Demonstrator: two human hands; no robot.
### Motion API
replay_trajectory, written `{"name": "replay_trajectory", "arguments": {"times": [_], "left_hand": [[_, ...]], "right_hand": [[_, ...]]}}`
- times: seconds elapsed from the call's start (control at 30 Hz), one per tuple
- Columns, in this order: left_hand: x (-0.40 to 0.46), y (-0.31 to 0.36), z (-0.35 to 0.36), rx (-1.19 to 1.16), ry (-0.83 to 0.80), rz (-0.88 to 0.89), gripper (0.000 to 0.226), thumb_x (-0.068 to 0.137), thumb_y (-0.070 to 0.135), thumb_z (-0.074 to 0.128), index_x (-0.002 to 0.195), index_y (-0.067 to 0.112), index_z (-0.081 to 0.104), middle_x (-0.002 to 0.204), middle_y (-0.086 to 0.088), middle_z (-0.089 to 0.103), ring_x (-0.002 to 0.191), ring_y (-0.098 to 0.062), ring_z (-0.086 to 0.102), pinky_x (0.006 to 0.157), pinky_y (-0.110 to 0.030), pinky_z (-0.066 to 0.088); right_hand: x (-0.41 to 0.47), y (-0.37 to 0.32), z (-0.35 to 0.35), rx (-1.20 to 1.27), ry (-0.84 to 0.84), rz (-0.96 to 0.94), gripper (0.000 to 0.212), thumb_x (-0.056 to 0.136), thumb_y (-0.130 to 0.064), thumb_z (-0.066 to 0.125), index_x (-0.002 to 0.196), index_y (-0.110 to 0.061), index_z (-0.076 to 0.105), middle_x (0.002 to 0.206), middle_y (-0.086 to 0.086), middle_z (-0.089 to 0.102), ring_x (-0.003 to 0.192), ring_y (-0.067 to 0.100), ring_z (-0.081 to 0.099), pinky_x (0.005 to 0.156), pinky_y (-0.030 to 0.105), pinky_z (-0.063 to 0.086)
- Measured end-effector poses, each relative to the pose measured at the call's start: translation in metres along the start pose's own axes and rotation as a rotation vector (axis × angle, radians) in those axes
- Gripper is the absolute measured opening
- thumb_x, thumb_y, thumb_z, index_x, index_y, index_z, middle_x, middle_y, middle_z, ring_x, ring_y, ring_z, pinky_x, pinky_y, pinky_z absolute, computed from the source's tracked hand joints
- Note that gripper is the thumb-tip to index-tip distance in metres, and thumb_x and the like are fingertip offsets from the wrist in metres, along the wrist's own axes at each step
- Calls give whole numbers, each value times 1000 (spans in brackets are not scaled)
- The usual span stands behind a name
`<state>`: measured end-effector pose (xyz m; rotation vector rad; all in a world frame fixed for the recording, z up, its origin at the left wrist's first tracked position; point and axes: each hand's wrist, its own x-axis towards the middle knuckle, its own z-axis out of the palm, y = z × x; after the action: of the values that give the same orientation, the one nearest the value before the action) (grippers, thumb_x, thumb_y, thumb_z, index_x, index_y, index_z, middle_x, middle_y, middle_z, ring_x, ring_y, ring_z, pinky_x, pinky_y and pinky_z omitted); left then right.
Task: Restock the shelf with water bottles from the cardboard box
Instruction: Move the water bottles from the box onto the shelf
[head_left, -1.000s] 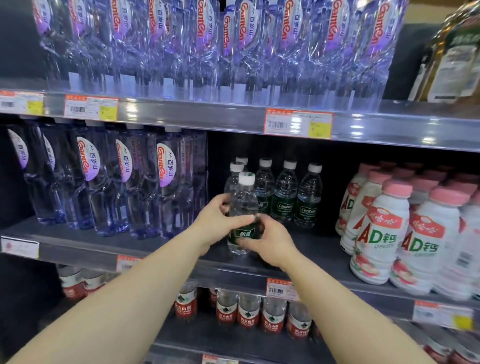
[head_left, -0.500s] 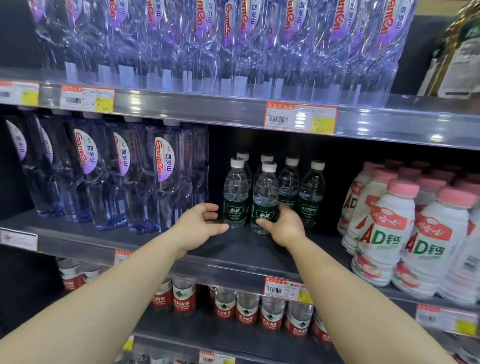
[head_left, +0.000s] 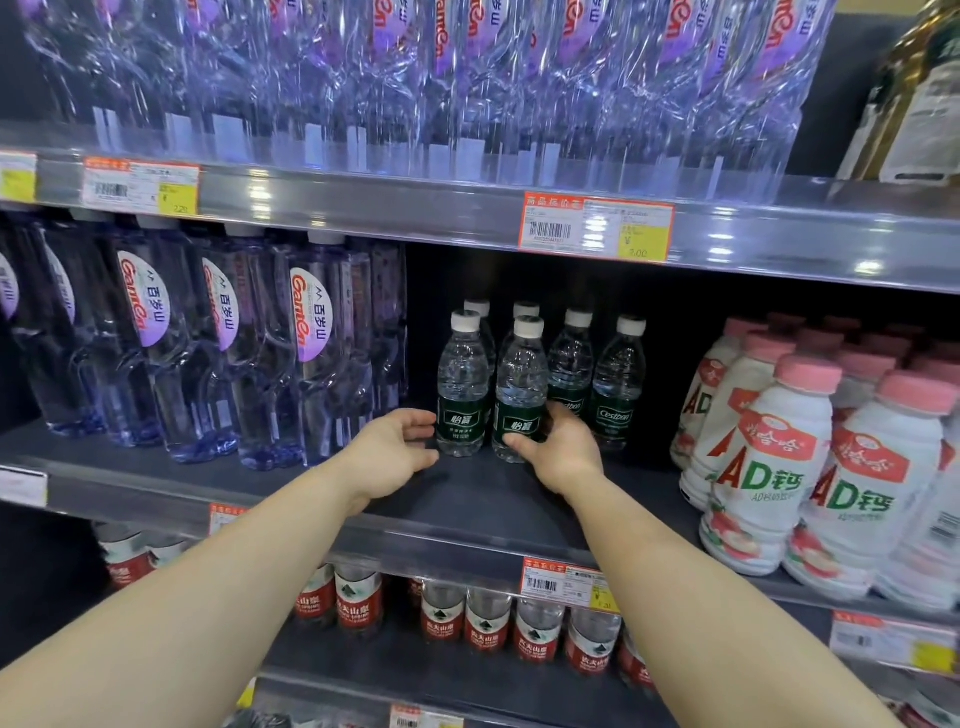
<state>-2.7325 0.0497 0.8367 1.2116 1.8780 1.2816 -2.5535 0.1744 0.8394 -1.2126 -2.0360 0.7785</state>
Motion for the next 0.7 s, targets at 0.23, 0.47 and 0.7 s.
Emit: {"name": "replay_trajectory", "arguments": {"times": [0.23,0.47,0.7], "left_hand": [[5,-2,6,3,-7,12,52,92,-2,61,141,11,47,141,-8,53,121,-15,51,94,-27,45],[-3,2,1,4,-10,19,53,93,-1,61,142,11,46,143,-9,52,125,-18,51,99,-31,46],[-19,5,-13,10,-42,31,53,94,2,60,144,11,44,144,-9,51,119,-14,51,99,-28,45]], "right_hand": [[2,2,1,4,-16,-19,65,81,-38,75,137,-19,48,132,2,61,120,25,56,95,33,46],[1,1,1,-13,-32,-17,63,84,-39,73,138,-20,47,133,1,60,121,25,55,93,31,44],[-20,-10,0,88,-18,76,75,84,-33,74,147,-15,37,141,5,53,128,24,51,104,32,41]]}}
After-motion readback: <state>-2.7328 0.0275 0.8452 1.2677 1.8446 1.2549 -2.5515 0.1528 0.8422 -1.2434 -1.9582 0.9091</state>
